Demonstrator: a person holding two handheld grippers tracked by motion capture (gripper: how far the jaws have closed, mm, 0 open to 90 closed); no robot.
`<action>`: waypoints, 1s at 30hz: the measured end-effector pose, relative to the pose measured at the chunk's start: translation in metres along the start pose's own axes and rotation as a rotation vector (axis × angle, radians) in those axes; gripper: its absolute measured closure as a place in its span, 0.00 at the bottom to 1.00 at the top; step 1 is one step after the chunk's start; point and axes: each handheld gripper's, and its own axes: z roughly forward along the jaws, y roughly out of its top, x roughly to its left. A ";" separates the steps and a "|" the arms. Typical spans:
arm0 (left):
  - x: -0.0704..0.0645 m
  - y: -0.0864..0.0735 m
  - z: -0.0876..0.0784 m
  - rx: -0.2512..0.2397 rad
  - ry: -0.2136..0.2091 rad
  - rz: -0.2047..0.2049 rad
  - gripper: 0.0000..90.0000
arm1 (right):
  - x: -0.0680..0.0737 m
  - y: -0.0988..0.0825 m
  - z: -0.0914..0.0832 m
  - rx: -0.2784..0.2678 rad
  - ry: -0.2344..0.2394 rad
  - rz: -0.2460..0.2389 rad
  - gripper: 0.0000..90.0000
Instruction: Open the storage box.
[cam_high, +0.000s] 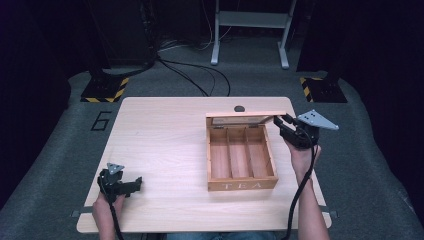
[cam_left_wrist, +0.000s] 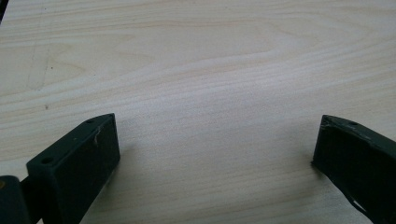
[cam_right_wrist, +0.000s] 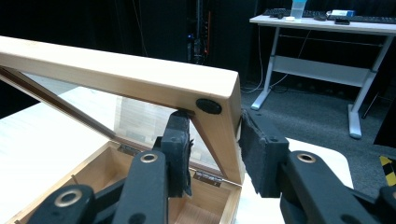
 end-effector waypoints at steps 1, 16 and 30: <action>0.000 0.000 0.000 0.000 0.000 0.000 0.00 | 0.000 0.000 0.000 0.000 0.000 0.000 0.70; 0.000 0.000 0.000 -0.001 -0.002 0.000 0.00 | 0.000 0.001 0.000 0.003 -0.002 0.002 0.70; 0.000 0.000 0.000 -0.002 -0.002 0.001 0.00 | 0.001 0.000 -0.001 0.001 -0.008 -0.005 0.70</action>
